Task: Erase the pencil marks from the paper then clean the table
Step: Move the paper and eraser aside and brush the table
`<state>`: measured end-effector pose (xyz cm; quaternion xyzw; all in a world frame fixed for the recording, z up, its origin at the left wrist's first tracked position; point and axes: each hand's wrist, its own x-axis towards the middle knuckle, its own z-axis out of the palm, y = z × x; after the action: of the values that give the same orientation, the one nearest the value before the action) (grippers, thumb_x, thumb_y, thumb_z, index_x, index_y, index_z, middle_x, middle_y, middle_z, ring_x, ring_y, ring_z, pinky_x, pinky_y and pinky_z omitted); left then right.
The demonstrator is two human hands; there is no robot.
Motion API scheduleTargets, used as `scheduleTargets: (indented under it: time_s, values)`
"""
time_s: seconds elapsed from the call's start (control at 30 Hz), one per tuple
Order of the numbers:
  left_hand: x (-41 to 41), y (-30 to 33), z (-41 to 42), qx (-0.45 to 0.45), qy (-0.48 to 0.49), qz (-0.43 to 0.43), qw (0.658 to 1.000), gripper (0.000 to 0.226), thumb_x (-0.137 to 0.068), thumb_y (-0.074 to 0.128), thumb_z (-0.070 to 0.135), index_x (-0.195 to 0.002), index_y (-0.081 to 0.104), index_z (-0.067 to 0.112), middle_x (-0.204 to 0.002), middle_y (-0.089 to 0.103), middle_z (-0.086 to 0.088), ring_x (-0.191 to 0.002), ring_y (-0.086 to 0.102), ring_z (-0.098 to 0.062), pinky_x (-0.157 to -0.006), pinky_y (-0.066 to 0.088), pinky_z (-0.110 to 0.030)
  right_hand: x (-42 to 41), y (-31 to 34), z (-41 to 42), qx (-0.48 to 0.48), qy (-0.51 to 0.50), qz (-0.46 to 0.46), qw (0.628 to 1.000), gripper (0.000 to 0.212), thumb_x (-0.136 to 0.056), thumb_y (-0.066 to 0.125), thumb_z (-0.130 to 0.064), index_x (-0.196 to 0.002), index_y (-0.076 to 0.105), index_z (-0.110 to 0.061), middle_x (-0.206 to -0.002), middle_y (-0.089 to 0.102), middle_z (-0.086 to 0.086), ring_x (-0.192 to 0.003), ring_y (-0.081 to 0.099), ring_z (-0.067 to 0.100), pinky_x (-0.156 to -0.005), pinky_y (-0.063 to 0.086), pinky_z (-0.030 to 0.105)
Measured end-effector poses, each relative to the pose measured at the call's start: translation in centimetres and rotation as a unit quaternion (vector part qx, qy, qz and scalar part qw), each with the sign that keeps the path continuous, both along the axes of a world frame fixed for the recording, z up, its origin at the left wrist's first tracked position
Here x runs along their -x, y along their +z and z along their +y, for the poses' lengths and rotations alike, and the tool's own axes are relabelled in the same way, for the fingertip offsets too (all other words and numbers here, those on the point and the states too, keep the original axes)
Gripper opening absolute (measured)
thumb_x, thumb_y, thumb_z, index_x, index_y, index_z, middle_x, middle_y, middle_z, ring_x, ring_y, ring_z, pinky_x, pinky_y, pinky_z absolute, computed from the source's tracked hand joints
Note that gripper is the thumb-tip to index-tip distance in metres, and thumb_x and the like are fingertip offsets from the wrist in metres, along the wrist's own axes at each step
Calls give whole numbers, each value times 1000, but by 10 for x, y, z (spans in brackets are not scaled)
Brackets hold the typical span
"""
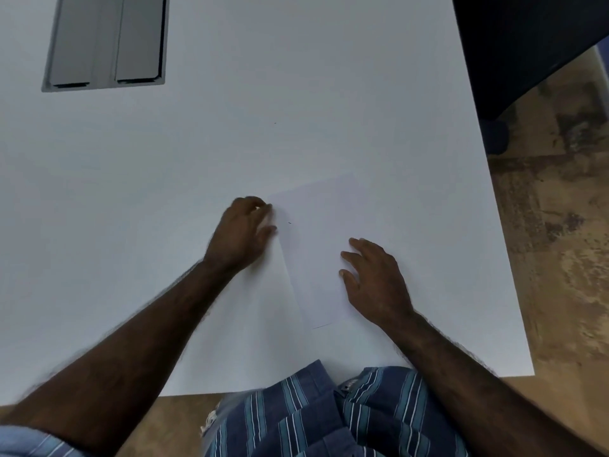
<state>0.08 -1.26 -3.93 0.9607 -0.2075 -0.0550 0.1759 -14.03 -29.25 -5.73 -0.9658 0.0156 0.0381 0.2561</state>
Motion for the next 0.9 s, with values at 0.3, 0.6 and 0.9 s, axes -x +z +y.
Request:
scheduleTargets:
  time_s: [0.3, 0.6, 0.9]
  values:
    - [15, -3, -8, -76, -47, 79, 993, 56, -93, 69, 39, -139, 60, 9, -157, 47, -3, -146, 39, -29, -111, 31, -48, -12, 1, 43, 46, 60, -135, 988, 34, -106, 58, -17, -131, 72, 1, -144, 66, 21, -138, 60, 38, -112, 51, 55]
    - [10, -1, 2, -39, -27, 105, 993, 65, -92, 52, 44, -147, 55, 10, -158, 46, -6, -144, 43, -29, -112, 36, -49, -48, -11, 121, 35, 176, -90, 980, 63, -113, 39, -35, -161, 37, 6, -170, 31, 25, -163, 22, 35, -129, 22, 57]
    - [5, -3, 1, -71, -34, 107, 991, 67, -90, 74, 38, -145, 55, 6, -158, 45, -7, -143, 42, -30, -112, 41, -51, -52, -21, 122, 95, 154, -60, 982, 67, -112, 28, -36, -166, 24, 4, -175, 16, 23, -166, 8, 36, -132, 14, 57]
